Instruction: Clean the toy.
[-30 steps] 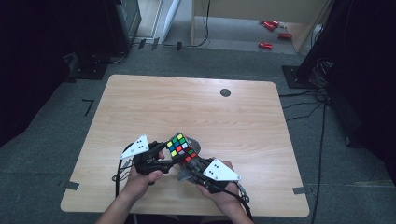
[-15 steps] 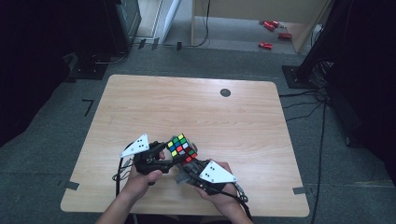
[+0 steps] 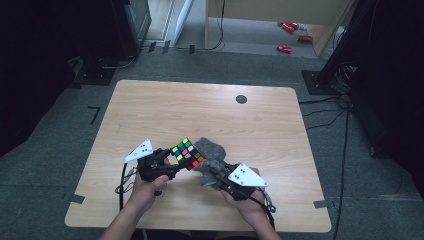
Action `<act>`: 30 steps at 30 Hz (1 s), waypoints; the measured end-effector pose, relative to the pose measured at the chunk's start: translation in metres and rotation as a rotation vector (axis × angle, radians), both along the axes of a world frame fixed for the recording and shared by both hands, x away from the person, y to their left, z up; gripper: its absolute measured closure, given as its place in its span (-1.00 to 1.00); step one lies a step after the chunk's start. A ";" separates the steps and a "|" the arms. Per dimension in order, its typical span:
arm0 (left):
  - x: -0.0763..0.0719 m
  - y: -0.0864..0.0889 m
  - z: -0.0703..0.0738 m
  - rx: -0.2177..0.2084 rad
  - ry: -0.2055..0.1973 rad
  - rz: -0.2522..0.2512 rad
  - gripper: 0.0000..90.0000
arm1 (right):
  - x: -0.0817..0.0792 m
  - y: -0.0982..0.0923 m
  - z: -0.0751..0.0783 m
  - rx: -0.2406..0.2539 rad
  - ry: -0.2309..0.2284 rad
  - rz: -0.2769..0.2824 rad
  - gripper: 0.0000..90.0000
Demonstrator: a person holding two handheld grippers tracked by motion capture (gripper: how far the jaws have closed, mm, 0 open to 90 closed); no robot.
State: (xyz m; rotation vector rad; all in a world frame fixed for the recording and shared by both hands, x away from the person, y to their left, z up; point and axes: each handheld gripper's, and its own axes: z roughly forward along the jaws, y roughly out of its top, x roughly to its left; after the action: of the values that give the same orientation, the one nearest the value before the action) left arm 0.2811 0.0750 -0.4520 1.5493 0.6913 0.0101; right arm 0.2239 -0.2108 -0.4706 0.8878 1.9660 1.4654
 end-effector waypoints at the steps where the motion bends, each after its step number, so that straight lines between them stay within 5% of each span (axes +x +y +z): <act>1: 0.000 0.000 0.000 0.003 -0.001 -0.002 -0.24 | 0.004 -0.004 -0.003 -0.010 0.031 -0.027 0.48; 5: 0.000 -0.002 -0.002 0.022 0.010 0.005 -0.24 | 0.015 -0.014 -0.016 -0.039 0.135 -0.117 0.42; 7: 0.001 -0.004 -0.003 0.028 0.025 0.014 -0.24 | 0.018 -0.015 -0.023 -0.085 0.152 -0.132 0.32; 11: 0.003 -0.004 -0.007 0.051 0.049 0.033 -0.24 | 0.023 -0.020 -0.028 -0.069 0.202 -0.120 -0.06; 15: 0.005 -0.003 -0.008 0.058 0.070 0.054 -0.24 | 0.023 -0.023 -0.022 -0.050 0.171 -0.130 -0.39; 20: 0.007 -0.002 -0.009 0.061 0.084 0.068 -0.24 | 0.018 -0.025 -0.010 -0.013 0.108 -0.134 -0.51; 30: 0.001 -0.020 -0.007 0.054 0.114 0.042 -0.24 | -0.003 0.019 0.000 0.002 0.001 0.047 -0.64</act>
State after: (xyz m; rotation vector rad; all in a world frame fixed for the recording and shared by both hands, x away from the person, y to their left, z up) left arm 0.2822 0.0546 -0.4595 1.5959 0.8198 -0.0289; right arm 0.2204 -0.1917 -0.4706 0.8486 1.9993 1.4934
